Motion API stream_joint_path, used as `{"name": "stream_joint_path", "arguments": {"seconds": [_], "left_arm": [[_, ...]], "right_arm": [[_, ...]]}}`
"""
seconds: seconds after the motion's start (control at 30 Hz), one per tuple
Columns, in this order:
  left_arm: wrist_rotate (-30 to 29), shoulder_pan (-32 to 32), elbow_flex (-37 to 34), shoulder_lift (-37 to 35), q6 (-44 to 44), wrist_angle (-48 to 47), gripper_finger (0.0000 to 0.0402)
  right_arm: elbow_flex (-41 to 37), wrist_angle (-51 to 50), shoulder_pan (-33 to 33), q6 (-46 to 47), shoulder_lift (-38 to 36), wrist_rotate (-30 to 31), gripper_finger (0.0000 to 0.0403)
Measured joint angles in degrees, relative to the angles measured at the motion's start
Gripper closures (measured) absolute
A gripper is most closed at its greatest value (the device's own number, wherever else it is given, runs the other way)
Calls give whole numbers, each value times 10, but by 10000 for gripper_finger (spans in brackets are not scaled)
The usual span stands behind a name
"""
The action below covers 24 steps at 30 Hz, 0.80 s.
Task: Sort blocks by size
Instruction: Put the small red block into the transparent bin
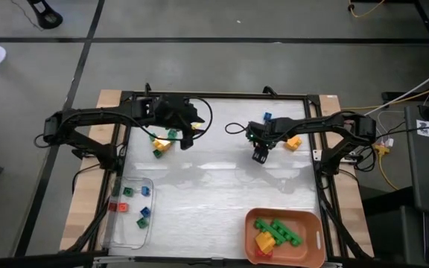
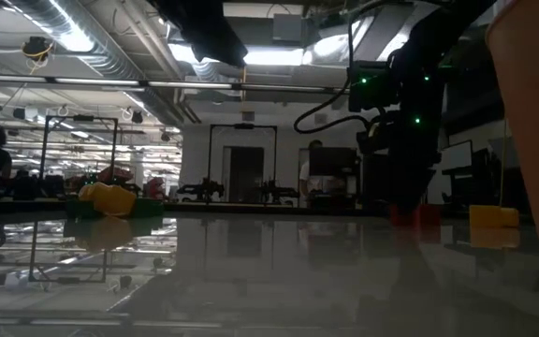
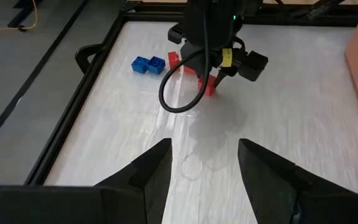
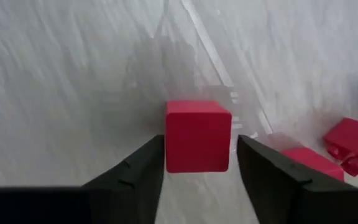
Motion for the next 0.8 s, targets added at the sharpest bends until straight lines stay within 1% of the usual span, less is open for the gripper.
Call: {"name": "stream_joint_path", "arguments": {"seconds": [0.13, 0.23, 0.3, 0.4, 0.47, 0.53, 0.63, 0.8], "left_arm": [[0, -7, 0, 0, 0, -12, 231], [0, -23, 0, 0, -7, -26, 231], [0, -37, 0, 0, -7, -29, 231], [-11, -57, 0, -7, -6, -33, 231], [-43, -73, 0, -23, -9, -39, 231], [-87, -88, 0, -41, -14, -53, 231], [-141, -117, 0, -67, -26, -71, 231], [-189, -175, 0, -88, -19, -68, 231]], "right_arm": [[-1, 5, 0, 0, 0, 0, 274], [-1, 24, 0, 0, 0, -1, 277], [-1, 47, 0, 1, 0, -18, 277], [-1, 98, 0, 9, 0, -65, 277], [-1, 143, 0, 20, 0, -105, 277], [-1, 198, 0, 31, 0, -148, 272], [-1, 299, 0, 50, 0, -209, 264], [-1, 491, 1, 62, 0, -296, 272]]}}
